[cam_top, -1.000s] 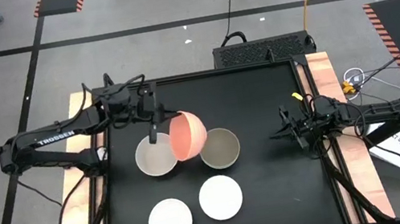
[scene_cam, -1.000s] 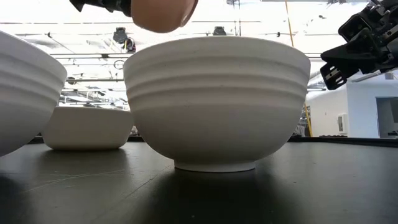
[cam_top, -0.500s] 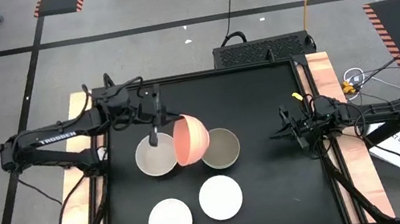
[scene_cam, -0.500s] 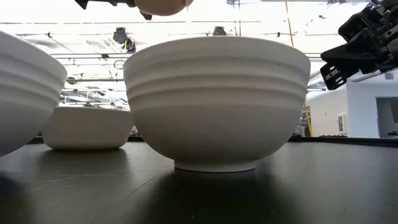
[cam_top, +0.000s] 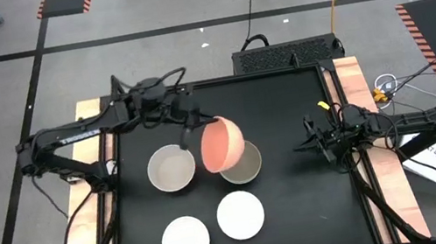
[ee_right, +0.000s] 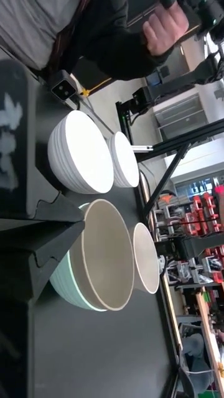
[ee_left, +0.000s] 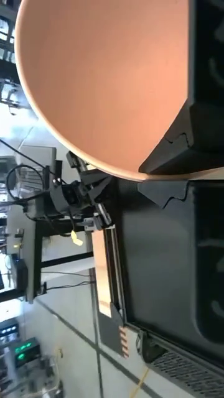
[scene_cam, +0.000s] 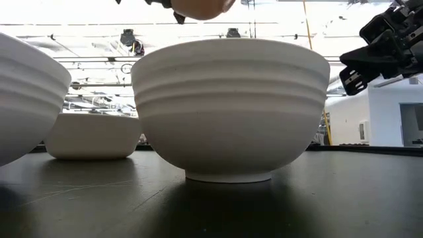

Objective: Nest bowls inside each other
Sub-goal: Stack the orange bowl on top of the brown bowl

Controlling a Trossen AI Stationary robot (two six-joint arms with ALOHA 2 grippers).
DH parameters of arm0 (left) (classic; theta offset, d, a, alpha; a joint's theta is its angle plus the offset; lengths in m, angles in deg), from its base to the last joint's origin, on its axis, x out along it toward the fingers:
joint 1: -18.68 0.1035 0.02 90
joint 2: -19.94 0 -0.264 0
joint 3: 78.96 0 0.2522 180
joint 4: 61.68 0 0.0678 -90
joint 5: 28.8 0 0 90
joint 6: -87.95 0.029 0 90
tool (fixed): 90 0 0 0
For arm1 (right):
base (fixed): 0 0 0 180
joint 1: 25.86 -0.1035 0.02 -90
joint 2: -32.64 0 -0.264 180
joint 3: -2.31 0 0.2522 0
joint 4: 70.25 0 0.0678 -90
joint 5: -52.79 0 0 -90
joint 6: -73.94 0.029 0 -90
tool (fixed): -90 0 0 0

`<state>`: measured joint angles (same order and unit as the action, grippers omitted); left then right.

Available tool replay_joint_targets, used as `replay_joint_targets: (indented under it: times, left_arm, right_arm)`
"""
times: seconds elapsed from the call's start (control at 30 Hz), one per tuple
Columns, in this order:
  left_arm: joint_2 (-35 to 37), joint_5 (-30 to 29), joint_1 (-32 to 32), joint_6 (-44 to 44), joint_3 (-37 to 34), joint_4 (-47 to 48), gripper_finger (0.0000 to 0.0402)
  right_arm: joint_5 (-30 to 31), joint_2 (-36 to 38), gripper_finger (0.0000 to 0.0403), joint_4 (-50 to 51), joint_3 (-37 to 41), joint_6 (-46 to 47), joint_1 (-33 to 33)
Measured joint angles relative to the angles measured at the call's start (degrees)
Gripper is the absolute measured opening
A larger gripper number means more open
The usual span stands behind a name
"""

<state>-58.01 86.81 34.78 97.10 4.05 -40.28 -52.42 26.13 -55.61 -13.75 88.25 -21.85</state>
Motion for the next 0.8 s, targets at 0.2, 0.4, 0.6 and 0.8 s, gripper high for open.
replay_joint_targets:
  times: [0.2,0.4,0.6,0.8]
  left_arm:
    - [-9.82,-0.06,0.06,0.78,11.32,10.55,0.0004]
    - [-19.2,-0.09,0.06,0.85,22.5,23.3,0.0004]
    - [-24.95,-0.44,-0.01,1.22,28.22,30.04,0.0004]
    - [-27.73,-0.89,-0.05,1.17,28.93,32.97,0.0004]
  right_arm:
    - [-0.02,-1.57,0.0,-0.04,0.01,-0.19,0.0]
    - [-0.05,-2.01,0.0,-0.05,0.0,-0.21,0.0]
    - [-0.05,-2.01,0.0,-0.09,0.0,-1.0,0.0]
    - [0.03,-1.95,0.0,-0.26,0.02,-2.13,0.0]
